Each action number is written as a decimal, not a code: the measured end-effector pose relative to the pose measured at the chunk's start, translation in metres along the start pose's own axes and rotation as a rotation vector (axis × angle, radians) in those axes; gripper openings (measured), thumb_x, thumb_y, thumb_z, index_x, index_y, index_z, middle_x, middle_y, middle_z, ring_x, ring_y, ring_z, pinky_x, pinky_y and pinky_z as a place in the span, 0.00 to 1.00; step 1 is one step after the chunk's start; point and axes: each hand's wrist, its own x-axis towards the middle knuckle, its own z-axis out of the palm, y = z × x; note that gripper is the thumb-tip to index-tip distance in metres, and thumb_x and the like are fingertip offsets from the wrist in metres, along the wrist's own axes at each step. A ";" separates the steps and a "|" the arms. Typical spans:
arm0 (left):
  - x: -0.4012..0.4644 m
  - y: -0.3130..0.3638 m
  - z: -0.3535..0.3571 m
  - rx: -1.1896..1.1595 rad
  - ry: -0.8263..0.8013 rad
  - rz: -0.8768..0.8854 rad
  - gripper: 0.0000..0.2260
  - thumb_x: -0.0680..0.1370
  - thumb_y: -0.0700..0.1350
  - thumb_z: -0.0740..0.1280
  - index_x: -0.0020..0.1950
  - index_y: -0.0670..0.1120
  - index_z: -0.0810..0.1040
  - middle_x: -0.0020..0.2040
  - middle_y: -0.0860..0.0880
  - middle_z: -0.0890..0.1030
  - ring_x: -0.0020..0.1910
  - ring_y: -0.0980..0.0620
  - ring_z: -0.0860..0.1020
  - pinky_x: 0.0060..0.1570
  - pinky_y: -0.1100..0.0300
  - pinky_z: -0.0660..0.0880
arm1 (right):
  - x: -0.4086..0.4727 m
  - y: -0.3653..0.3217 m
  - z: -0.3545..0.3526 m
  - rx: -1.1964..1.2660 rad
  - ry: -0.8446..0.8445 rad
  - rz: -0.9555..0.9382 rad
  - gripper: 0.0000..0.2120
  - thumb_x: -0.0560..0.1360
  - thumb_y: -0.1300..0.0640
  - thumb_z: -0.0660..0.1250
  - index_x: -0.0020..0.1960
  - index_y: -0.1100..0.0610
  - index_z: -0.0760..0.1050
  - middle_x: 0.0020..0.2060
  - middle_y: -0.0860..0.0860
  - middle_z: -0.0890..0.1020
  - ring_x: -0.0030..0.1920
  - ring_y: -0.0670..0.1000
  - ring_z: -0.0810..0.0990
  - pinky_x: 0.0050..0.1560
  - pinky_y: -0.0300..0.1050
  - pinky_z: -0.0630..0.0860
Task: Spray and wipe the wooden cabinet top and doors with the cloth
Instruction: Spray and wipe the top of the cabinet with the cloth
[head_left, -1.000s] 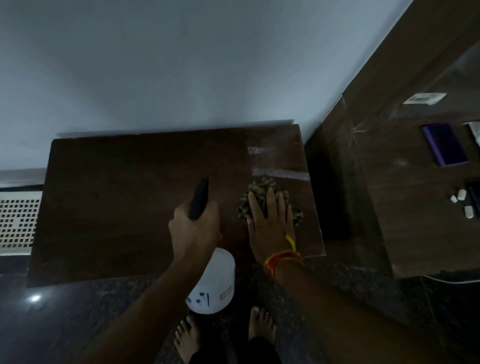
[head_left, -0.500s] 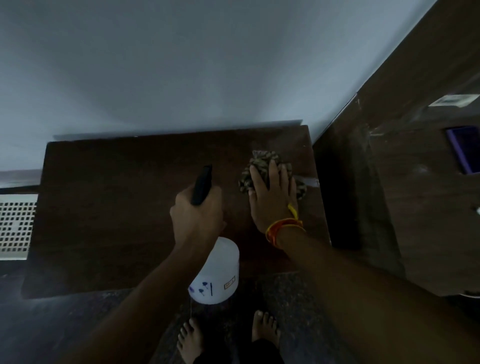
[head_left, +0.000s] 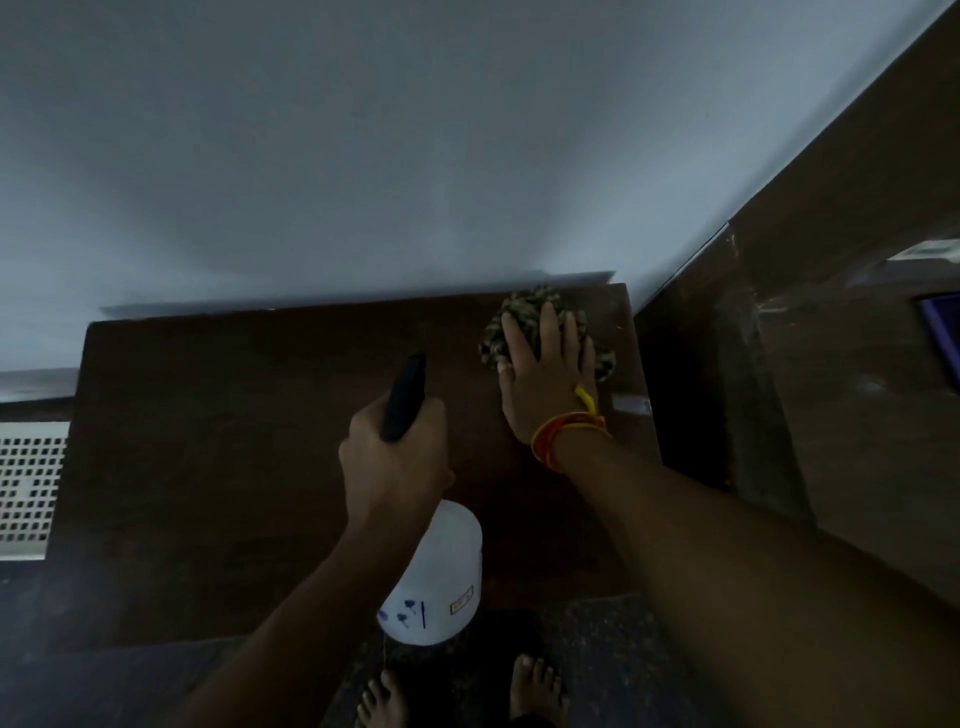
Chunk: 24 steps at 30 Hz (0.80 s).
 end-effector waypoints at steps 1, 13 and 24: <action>0.002 0.000 0.000 0.001 0.005 -0.007 0.06 0.77 0.41 0.65 0.41 0.42 0.75 0.32 0.44 0.75 0.29 0.48 0.74 0.25 0.63 0.71 | 0.002 -0.001 -0.001 -0.004 0.004 0.001 0.27 0.79 0.46 0.54 0.76 0.44 0.50 0.77 0.56 0.48 0.76 0.61 0.44 0.73 0.60 0.44; 0.019 0.015 0.002 -0.026 0.028 -0.034 0.04 0.78 0.42 0.64 0.43 0.46 0.75 0.36 0.44 0.77 0.30 0.51 0.76 0.26 0.61 0.72 | -0.008 0.000 0.010 -0.026 0.070 -0.022 0.26 0.77 0.47 0.57 0.74 0.45 0.58 0.75 0.58 0.57 0.74 0.64 0.53 0.72 0.64 0.51; 0.010 0.011 0.007 -0.012 0.023 -0.005 0.05 0.78 0.42 0.65 0.43 0.43 0.76 0.33 0.44 0.76 0.28 0.51 0.75 0.26 0.61 0.72 | 0.003 -0.006 0.003 -0.014 0.050 -0.027 0.26 0.79 0.47 0.55 0.76 0.44 0.54 0.76 0.56 0.53 0.75 0.62 0.49 0.73 0.61 0.47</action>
